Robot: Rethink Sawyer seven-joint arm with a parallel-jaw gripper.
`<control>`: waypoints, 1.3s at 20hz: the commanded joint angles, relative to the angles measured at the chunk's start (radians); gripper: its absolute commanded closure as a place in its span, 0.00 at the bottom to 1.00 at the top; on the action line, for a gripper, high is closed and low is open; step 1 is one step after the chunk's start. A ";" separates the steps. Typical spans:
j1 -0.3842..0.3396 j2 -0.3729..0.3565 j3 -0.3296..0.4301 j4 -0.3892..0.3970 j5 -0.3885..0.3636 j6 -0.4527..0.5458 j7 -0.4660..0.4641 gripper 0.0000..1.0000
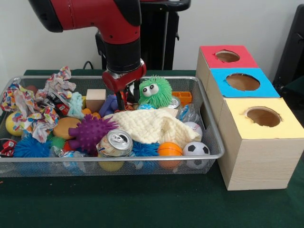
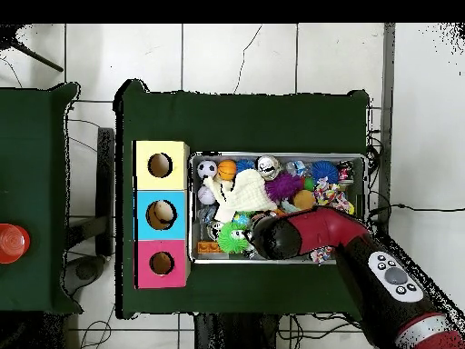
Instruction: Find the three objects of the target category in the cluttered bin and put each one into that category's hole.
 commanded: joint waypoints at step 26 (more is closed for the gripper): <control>0.017 0.077 -0.013 -0.085 -0.066 -0.027 -0.029 0.00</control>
